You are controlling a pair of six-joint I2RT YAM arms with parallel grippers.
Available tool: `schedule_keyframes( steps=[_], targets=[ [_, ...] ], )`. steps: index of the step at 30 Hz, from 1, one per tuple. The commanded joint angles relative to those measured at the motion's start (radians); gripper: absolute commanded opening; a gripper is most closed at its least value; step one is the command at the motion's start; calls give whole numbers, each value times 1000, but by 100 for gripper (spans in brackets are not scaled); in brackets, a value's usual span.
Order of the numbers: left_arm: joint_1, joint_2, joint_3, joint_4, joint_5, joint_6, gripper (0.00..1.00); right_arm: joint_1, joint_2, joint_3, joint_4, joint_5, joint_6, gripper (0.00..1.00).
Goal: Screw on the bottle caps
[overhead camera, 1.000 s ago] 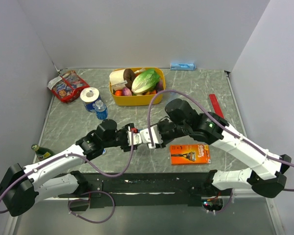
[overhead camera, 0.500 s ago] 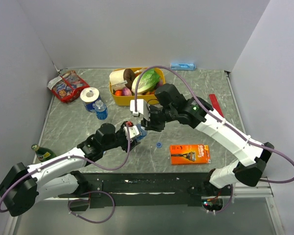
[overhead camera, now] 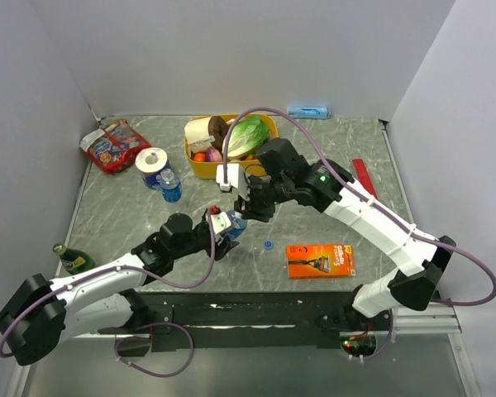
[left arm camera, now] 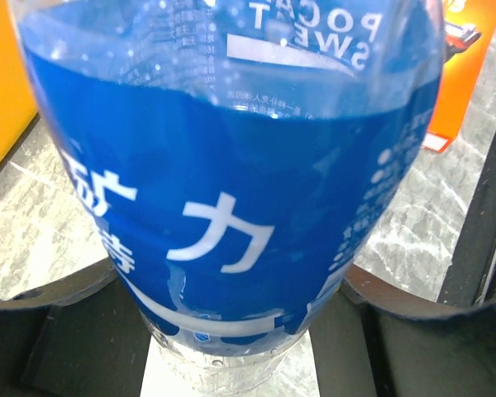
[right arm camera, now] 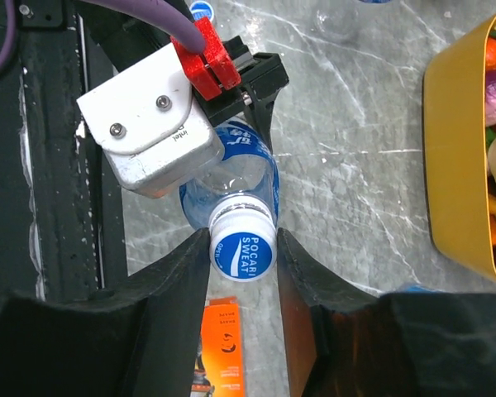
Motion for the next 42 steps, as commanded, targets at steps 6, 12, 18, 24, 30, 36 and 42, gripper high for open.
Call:
schedule_keyframes(
  steps=[6, 12, 18, 24, 30, 36, 42],
  targets=[
    [3, -48, -17, 161, 9, -54, 1, 3, 0, 13, -48, -44, 12, 50],
    [1, -45, -20, 170, 13, -54, 1, 1, 4, 21, -55, -36, 15, 56],
    [3, -47, -12, 156, 14, -56, 1, -31, -17, -20, -104, -24, 36, 62],
    [6, -36, 3, 133, 41, -39, 1, -119, -136, -120, -212, -41, -39, 60],
    [6, -17, 25, 52, 161, 113, 1, -145, -258, 30, -157, -76, -395, 61],
    [7, 10, 57, -6, 212, 262, 1, -42, -239, 50, -253, -114, -711, 68],
    [7, 16, 95, -49, 223, 305, 1, 79, -243, -34, -275, -99, -849, 70]
  ],
)
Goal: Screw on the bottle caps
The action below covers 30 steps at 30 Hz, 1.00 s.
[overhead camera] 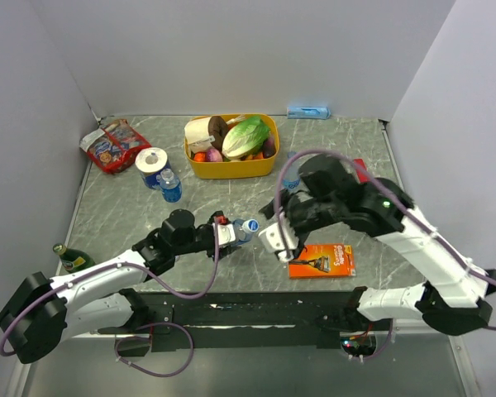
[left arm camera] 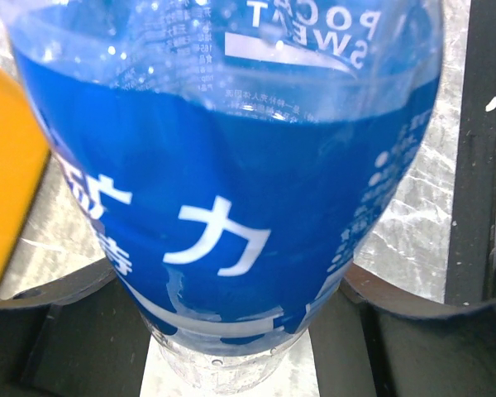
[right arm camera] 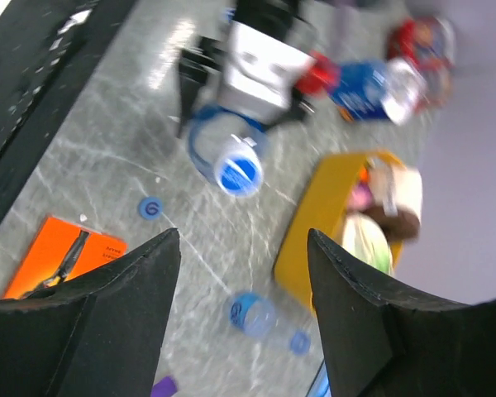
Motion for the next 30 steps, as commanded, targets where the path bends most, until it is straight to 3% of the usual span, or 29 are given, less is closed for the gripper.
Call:
schedule_keyframes(
  steps=[1, 19, 30],
  targets=[
    [3, 0, 68, -22, 52, 74, 1, 62, 31, -58, -31, -3, -162, 70],
    [2, 1, 103, -54, 66, 130, 1, 84, 126, -20, -20, -25, -191, 64],
    [2, 3, 108, -51, 50, 116, 1, 73, 121, -78, 102, 19, -106, 44]
  ],
)
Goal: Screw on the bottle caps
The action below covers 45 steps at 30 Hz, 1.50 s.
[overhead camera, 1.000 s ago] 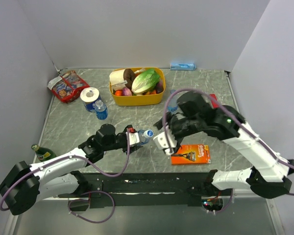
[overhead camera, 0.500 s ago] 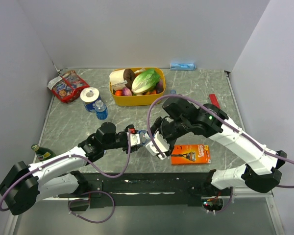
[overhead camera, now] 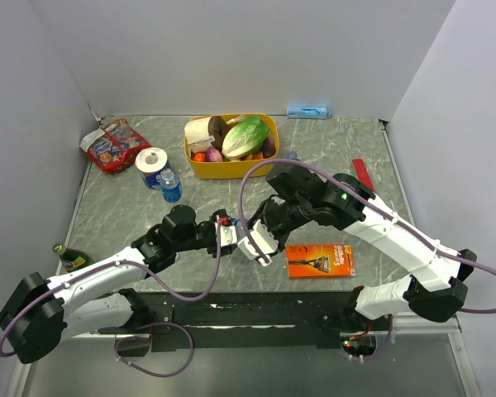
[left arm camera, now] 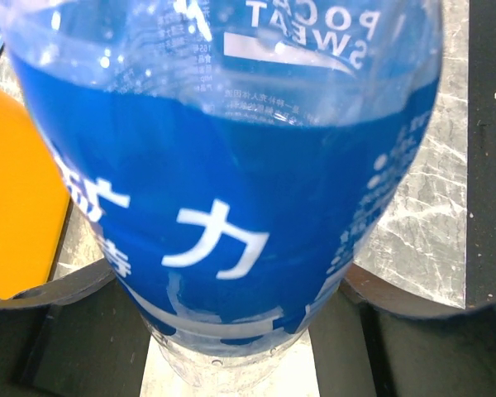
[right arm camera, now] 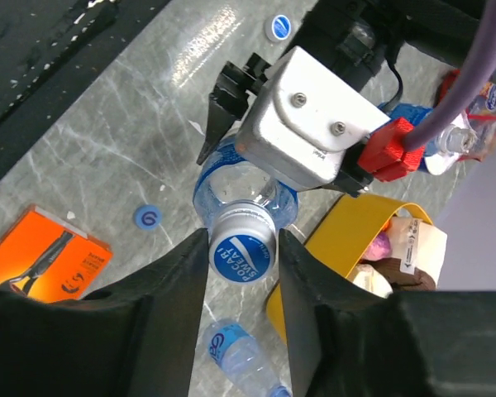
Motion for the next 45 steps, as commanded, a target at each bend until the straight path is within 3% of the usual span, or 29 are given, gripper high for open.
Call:
schedule_keyframes(
  steps=[1, 7, 18, 21, 23, 27, 30, 33, 35, 37, 40, 45],
  targets=[
    [3, 4, 43, 30, 10, -20, 1, -5, -22, -31, 109, 21, 106, 41],
    [12, 4, 50, 120, -79, -207, 1, -72, 2, -72, 235, 6, 462, 33],
    [14, 69, 118, 208, -424, -402, 1, -187, 234, 78, 176, -19, 1237, 26],
    [14, 82, 118, 188, -430, -404, 1, -207, 251, 75, 190, -22, 1302, 27],
    [14, 85, 104, 176, -430, -406, 1, -209, 263, 110, 181, -13, 1303, 31],
    [16, 90, 90, 134, -430, -402, 1, -233, 259, 213, 154, -1, 1252, 59],
    [20, 92, 81, 90, -371, -384, 1, -273, 248, 348, 60, -7, 1137, 71],
    [31, 89, 75, 45, -302, -350, 1, -322, 192, 414, 6, -73, 998, 76],
    [35, 85, 78, 21, -232, -317, 1, -342, 132, 325, 28, -116, 918, 77],
    [46, 85, 86, -17, -142, -277, 1, -342, 23, 188, 58, -174, 711, 75],
    [52, 81, 107, -74, -36, -167, 1, -303, -103, 13, 129, -127, 464, 73],
    [49, 102, 170, -185, 55, 41, 1, -241, -149, -68, 213, -90, 243, 71]
  ],
)
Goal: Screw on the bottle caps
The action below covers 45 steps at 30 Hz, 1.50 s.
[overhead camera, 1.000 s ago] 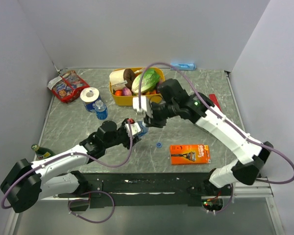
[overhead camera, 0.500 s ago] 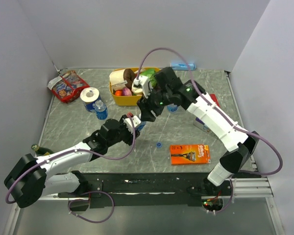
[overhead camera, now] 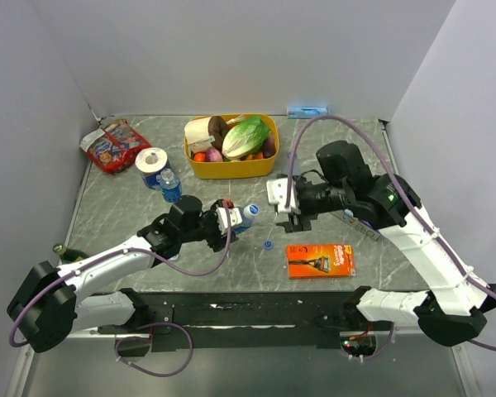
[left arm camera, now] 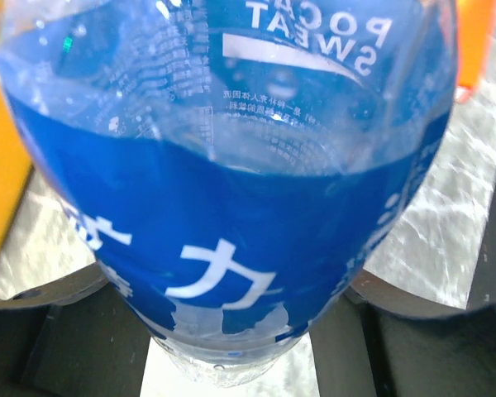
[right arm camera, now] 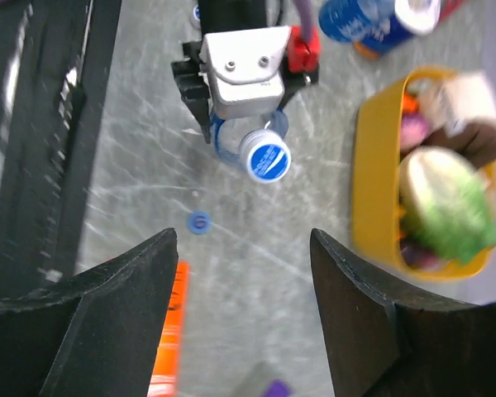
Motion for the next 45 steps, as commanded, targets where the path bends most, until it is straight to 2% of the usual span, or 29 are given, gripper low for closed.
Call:
schedule_keyframes(
  steps=[1, 3, 10, 17, 25, 31, 33, 36, 38, 39, 40, 42, 43, 45],
  targets=[
    [1, 2, 95, -122, 156, 210, 1, 45, 1, -38, 106, 10, -302, 71],
    [1, 7, 116, -144, 176, 247, 1, 91, 13, -44, 85, 24, -381, 70],
    [-2, -2, 142, -164, 190, 279, 1, 192, 5, -94, 74, 33, -489, 68],
    [-3, -18, 145, -158, 188, 262, 1, 209, 24, -92, 59, 48, -515, 60],
    [-5, -25, 156, -146, 181, 251, 1, 211, 50, -89, 30, 60, -517, 56],
    [-5, -24, 156, -141, 179, 244, 1, 210, 65, -84, 63, 59, -443, 43],
    [-5, -22, 153, -123, 169, 233, 1, 211, 73, -87, 95, 65, -405, 35],
    [-6, -22, 139, -32, 95, 164, 1, 191, 102, -78, 149, 51, -237, 26],
    [-5, -21, 128, 87, 17, 55, 1, 161, 145, -54, 188, 60, -21, 21],
    [-5, -16, 121, 123, -97, -36, 1, 147, 163, -37, 200, 54, 64, 19],
    [-6, -10, 125, 153, -146, -80, 1, 109, 203, -17, 203, 27, 229, 15],
    [-5, 22, 156, 183, -248, -150, 1, 69, 240, 23, 218, 33, 427, 11],
    [-5, 38, 171, 178, -334, -214, 1, 44, 286, 40, 182, -14, 598, 9],
    [-5, 76, 212, 137, -336, -261, 1, -17, 321, 60, 146, -59, 742, 8]
  ],
)
